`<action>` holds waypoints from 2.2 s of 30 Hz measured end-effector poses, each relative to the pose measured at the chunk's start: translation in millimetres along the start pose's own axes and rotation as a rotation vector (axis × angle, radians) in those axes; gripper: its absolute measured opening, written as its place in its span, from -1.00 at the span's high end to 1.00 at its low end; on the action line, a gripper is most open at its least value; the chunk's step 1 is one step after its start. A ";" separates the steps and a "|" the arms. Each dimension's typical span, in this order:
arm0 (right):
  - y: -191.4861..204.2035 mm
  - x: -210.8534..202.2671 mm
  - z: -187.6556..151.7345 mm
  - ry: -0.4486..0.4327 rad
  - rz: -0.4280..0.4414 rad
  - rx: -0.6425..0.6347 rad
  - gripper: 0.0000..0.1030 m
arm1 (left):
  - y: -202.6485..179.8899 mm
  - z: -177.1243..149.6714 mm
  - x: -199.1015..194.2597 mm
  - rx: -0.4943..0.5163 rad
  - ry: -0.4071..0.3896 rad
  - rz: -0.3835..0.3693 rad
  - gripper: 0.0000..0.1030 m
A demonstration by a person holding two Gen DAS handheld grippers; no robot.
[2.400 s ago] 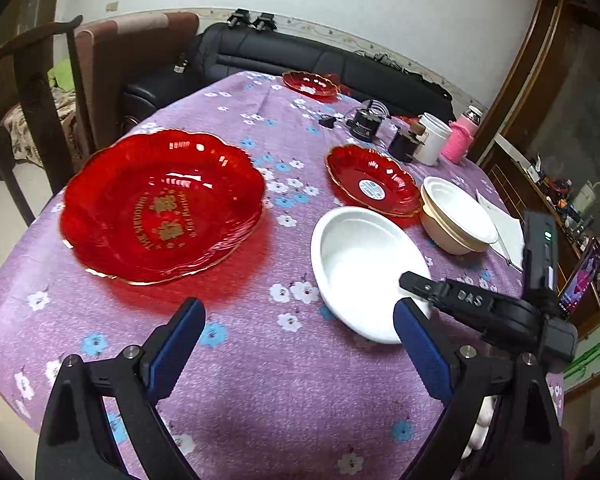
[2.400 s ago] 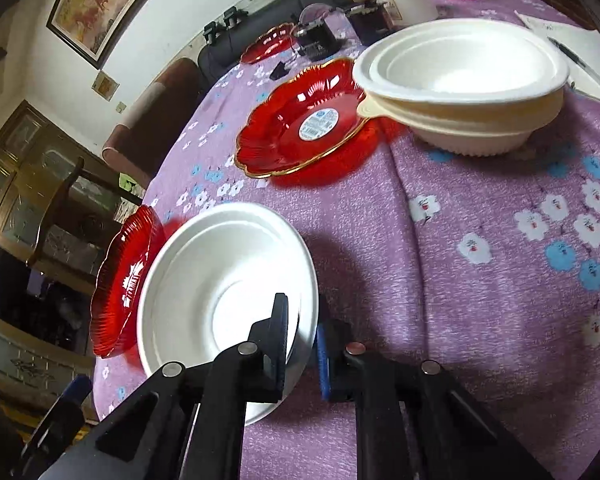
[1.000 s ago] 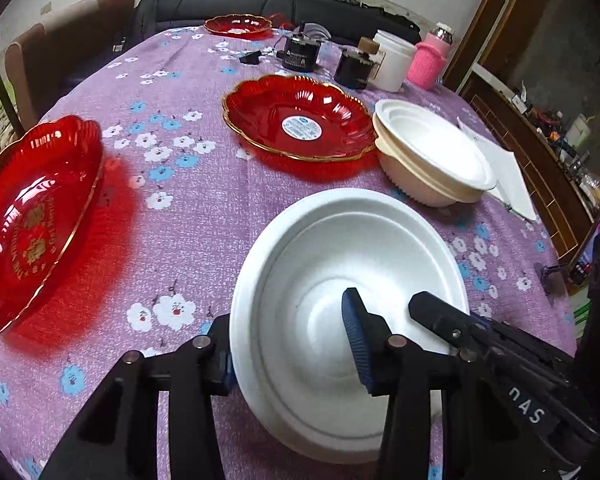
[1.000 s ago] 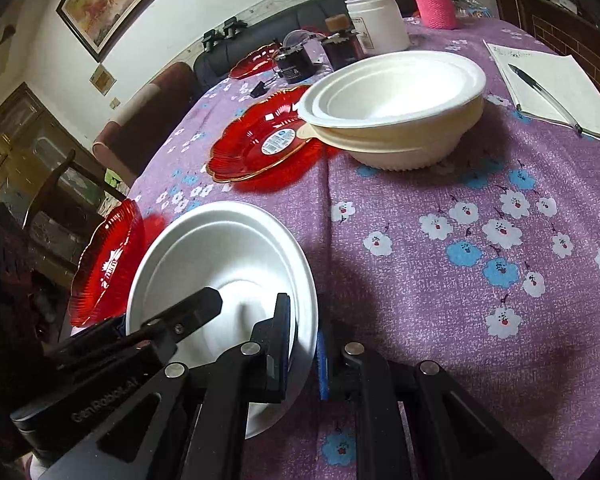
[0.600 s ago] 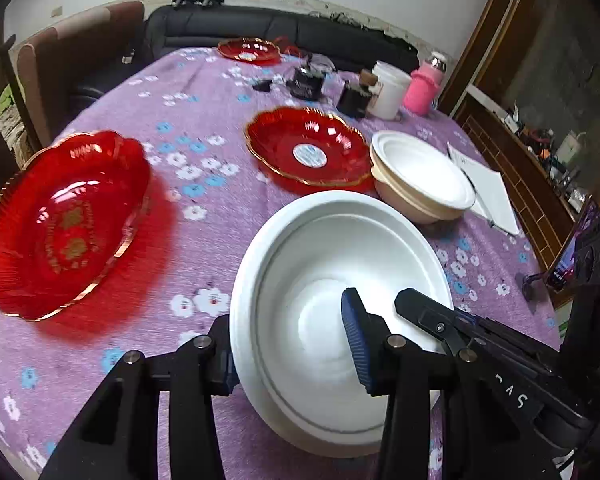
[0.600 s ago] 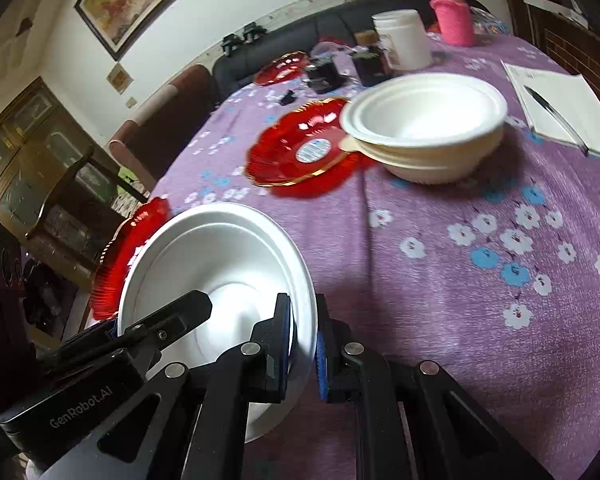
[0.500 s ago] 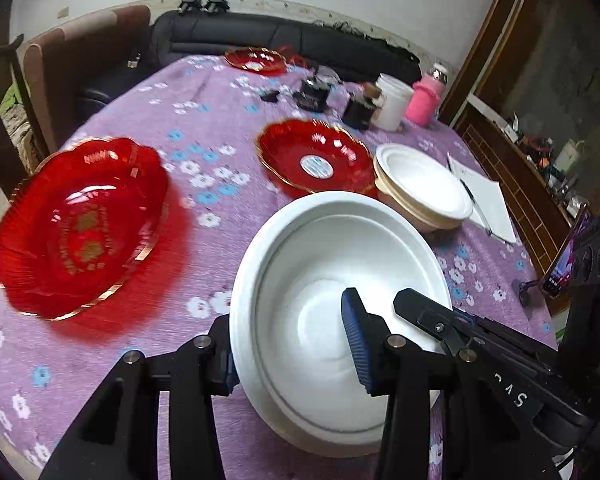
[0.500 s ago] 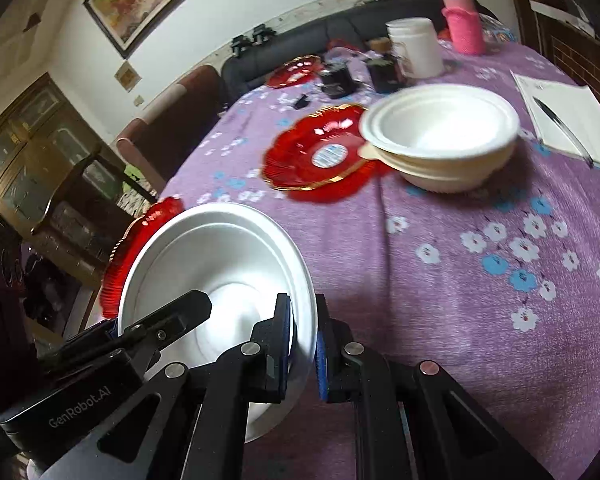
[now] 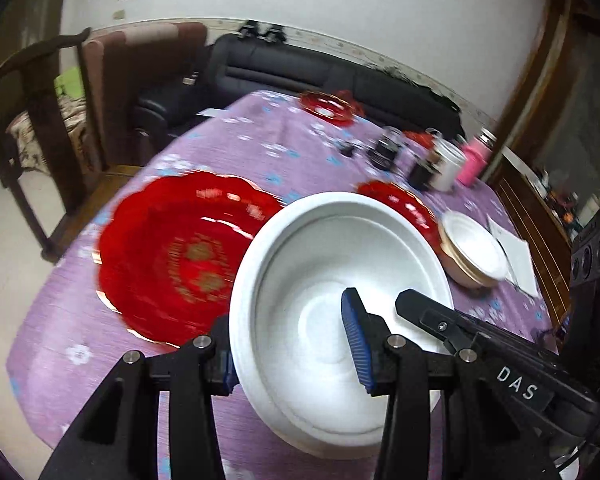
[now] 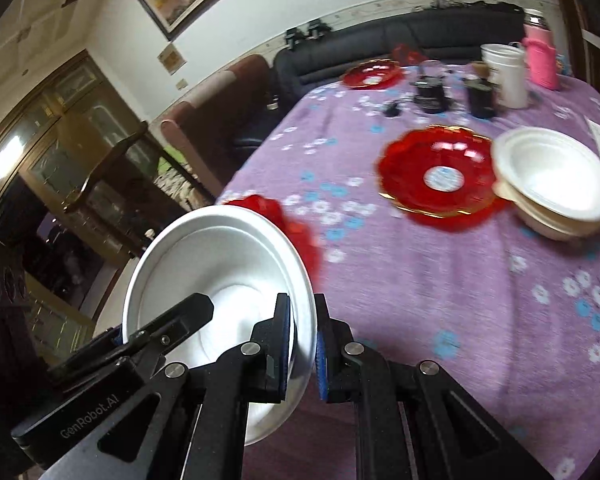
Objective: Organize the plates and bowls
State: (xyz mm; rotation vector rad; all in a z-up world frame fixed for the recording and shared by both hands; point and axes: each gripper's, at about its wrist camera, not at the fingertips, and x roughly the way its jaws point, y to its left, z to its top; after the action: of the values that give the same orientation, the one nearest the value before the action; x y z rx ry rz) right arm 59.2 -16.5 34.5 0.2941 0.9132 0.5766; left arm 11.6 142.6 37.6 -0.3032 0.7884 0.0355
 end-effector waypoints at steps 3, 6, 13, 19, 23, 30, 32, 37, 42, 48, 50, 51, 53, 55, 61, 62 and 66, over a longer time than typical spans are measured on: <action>19.4 19.1 10.4 0.018 0.031 -0.008 0.76 | 22.0 10.4 0.3 -0.019 -0.007 0.044 0.17; 35.0 39.1 19.7 0.039 0.046 -0.022 0.76 | 41.2 20.1 6.9 -0.033 -0.009 0.092 0.17; 64.1 85.8 24.5 0.092 -0.005 -0.085 0.75 | 87.6 32.0 44.0 -0.100 0.048 0.153 0.17; 58.1 118.3 23.9 0.134 -0.052 -0.077 0.75 | 99.5 35.5 73.3 -0.092 0.092 0.178 0.17; 51.8 133.0 25.5 0.147 -0.085 -0.067 0.75 | 100.2 38.2 90.0 -0.079 0.115 0.190 0.17; 43.5 148.7 27.4 0.153 -0.108 -0.045 0.75 | 105.2 39.2 107.2 -0.089 0.144 0.189 0.01; 41.6 149.7 27.7 0.149 -0.106 -0.028 0.75 | 106.0 40.3 104.2 -0.093 0.136 0.180 -0.20; 42.2 145.1 29.3 0.120 -0.107 -0.036 0.51 | 113.6 43.0 91.3 -0.138 0.103 0.144 -0.34; 43.5 131.4 30.3 0.071 -0.105 -0.040 0.11 | 116.4 44.6 70.6 -0.157 0.045 0.157 -0.37; 47.2 98.8 32.2 -0.018 -0.097 -0.052 0.08 | 115.8 41.1 37.8 -0.180 -0.029 0.169 -0.40; 49.2 86.6 31.8 -0.045 -0.094 -0.068 0.08 | 111.9 38.2 23.5 -0.186 -0.062 0.166 -0.43; 49.9 79.9 31.3 -0.060 -0.095 -0.076 0.07 | 109.9 37.5 17.8 -0.186 -0.075 0.163 -0.44; 51.4 63.4 28.4 -0.098 -0.097 -0.094 0.02 | 101.9 33.0 3.0 -0.181 -0.111 0.160 -0.49; 52.1 47.8 25.3 -0.137 -0.106 -0.110 -0.07 | 91.3 28.4 -10.9 -0.168 -0.148 0.161 -0.50; 53.0 4.7 11.0 -0.250 -0.189 -0.196 -0.28 | 49.5 14.1 -41.8 -0.108 -0.252 0.175 -0.59; 52.0 -1.5 8.1 -0.268 -0.209 -0.205 -0.30 | 43.8 12.4 -43.7 -0.096 -0.256 0.169 -0.59; 41.4 -26.1 0.0 -0.347 -0.306 -0.227 -0.62 | 17.5 3.7 -43.6 -0.038 -0.224 0.135 -0.59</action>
State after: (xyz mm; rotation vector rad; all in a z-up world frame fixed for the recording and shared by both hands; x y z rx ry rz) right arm 32.6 1.8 71.2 0.0429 0.5363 0.3270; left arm -19.2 163.9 66.3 -0.2758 0.5850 0.2081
